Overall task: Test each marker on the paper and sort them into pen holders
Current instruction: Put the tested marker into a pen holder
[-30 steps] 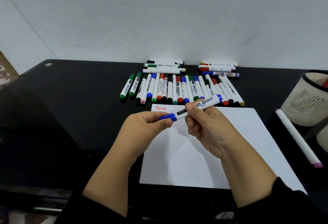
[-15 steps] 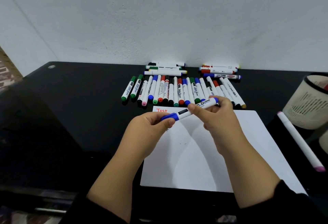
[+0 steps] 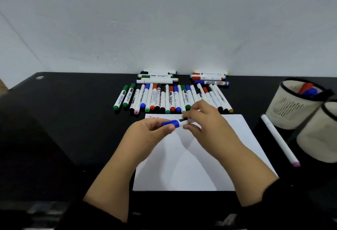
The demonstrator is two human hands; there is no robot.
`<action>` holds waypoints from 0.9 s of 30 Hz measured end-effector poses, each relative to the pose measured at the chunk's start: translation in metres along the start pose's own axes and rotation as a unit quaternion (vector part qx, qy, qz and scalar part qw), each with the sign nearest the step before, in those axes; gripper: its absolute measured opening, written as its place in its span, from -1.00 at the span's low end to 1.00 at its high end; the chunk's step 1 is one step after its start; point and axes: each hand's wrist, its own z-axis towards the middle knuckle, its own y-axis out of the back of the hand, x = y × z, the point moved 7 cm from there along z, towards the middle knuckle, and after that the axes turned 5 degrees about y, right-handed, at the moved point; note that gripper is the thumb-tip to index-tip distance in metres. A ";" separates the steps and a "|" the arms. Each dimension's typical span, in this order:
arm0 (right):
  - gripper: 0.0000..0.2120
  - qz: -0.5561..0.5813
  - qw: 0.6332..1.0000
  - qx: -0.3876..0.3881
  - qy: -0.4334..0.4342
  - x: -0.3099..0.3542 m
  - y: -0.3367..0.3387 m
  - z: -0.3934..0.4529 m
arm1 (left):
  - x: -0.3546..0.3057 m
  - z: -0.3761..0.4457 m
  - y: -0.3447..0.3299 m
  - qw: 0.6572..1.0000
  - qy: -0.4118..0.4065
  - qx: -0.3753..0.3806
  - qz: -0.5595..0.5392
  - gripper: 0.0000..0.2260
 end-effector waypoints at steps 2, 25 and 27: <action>-0.75 -0.008 1.000 -0.003 -0.023 -0.010 0.008 -0.003 | -0.005 -0.003 -0.008 1.000 -0.018 0.019 -0.018 -0.76; -0.82 0.022 0.947 -0.201 -0.249 -0.150 0.153 -0.043 | -0.025 0.040 -0.149 0.910 -0.130 0.068 0.387 -0.24; -0.80 0.000 0.945 -0.188 -0.269 -0.156 0.154 -0.042 | -0.025 0.040 -0.148 0.910 -0.132 0.061 0.389 -0.24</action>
